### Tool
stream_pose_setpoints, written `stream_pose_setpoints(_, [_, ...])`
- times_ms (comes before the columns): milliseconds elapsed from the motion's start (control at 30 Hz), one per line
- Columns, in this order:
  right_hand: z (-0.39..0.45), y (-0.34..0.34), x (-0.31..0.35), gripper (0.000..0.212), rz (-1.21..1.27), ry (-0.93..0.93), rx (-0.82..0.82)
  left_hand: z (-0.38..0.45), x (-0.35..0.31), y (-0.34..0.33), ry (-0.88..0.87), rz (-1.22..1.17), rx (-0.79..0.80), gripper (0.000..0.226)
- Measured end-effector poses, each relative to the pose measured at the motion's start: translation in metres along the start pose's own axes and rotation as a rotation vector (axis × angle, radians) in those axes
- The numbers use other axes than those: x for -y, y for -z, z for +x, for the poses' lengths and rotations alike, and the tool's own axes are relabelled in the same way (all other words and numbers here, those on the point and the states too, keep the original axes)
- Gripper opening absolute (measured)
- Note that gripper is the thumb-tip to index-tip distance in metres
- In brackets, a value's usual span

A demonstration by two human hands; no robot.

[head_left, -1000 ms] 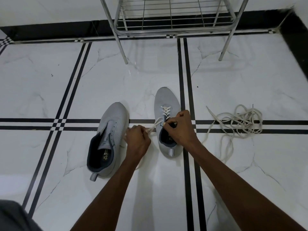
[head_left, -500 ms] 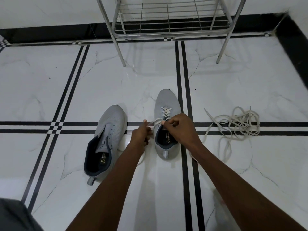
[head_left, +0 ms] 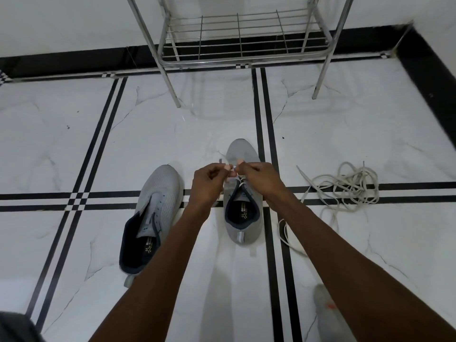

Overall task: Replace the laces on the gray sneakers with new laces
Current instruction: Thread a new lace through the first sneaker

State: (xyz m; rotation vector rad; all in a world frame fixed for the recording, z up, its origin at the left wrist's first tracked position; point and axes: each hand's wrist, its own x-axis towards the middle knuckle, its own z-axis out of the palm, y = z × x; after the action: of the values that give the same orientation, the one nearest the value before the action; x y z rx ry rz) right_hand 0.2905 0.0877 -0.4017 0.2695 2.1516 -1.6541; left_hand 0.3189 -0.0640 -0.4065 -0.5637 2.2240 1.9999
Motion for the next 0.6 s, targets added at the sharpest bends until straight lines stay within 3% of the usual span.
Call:
stream_pose_setpoints(133, [0.009, -0.004, 0.014, 0.042, 0.063, -0.133, 0.141, 0.001, 0.003, 0.000, -0.132, 0.277, 0.099, 0.017])
stream_pose_setpoints(267, [0.018, -0.007, 0.021, 0.022, 0.329, -0.244, 0.112, -0.005, 0.005, 0.001, -0.113, 0.263, 0.086, 0.018])
stream_pose_setpoints(433, [0.031, 0.003, 0.018, 0.014, 0.791, -0.315, 0.010, -0.010, 0.018, 0.012, 0.310, -0.184, -0.118, 0.016])
stream_pose_setpoints(600, [0.036, 0.022, 0.015, 0.014, 0.856, -0.248, -0.033, -0.004, 0.042, 0.017, 0.545, -0.359, -0.252, 0.008])
